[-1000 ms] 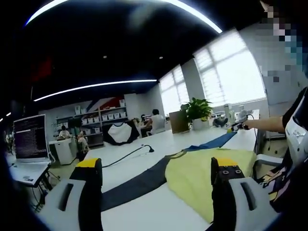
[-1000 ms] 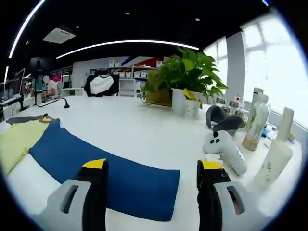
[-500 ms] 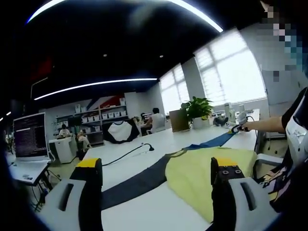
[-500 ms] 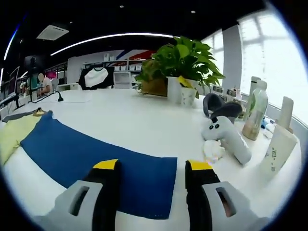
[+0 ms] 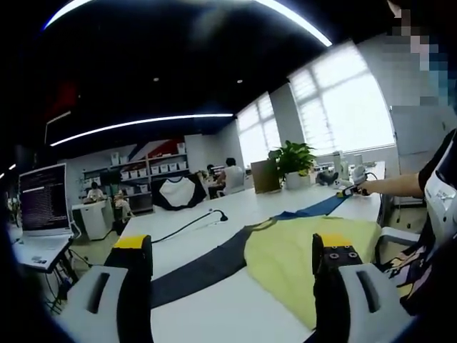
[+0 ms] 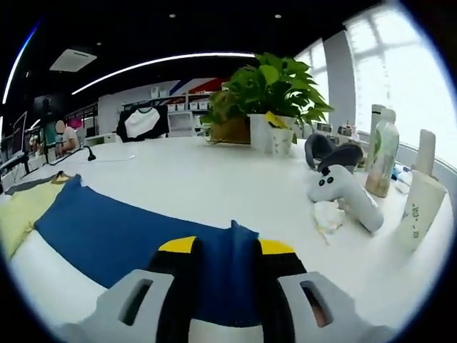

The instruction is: Fold the garment on the visible template until the final outline fits inside the template.

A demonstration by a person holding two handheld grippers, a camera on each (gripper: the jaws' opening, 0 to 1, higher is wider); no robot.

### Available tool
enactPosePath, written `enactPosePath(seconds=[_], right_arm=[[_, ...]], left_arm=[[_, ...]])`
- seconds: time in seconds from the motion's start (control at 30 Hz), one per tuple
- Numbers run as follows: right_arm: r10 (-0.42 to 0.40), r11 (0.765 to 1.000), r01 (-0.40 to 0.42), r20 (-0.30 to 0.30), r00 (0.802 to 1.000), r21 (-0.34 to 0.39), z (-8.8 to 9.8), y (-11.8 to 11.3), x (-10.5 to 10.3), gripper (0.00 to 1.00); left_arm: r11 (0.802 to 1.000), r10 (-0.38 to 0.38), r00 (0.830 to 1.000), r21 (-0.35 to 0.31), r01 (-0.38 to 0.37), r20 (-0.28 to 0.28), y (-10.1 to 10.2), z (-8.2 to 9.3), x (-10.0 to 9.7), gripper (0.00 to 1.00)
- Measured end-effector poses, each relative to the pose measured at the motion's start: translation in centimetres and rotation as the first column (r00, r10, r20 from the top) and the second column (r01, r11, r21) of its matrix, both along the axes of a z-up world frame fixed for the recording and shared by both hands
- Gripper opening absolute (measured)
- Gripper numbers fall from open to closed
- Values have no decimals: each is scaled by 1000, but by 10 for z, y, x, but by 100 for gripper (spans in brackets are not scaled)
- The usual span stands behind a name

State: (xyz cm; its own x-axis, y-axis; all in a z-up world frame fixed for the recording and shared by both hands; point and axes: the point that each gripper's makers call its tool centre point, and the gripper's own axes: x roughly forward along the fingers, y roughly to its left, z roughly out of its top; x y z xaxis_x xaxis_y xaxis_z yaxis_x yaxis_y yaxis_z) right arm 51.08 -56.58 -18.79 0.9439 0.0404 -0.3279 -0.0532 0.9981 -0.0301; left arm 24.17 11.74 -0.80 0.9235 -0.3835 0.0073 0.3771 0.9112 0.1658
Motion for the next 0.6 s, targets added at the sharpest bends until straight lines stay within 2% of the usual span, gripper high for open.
enactPosePath(seconds=[0.07,0.1,0.17,0.47,0.6], right_arm=[[12,1000,-11,9,1000,-20,0,5,2,10],[18,998,-17,14,1000,-53,0,7,4,5],[-4,996,4,5,1000,-85,1,7,4,2],[-57,989,52,-34,998,-142,2,5,6,0],[-70,989,69,-3,998,-130,15,7,5,0]], left_arm=[[1000,0,1000,1,0,-3,0,-1,0,97],[1000,0,1000,2,0,-4,0,-1,0,97],[1000,-1,1000,2,1,-5,0,-2,0,97],[1000,10,1000,-5,-10,-16,7,-5,1,97],[1000,10,1000,-9,-10,-14,8,-4,2,97]])
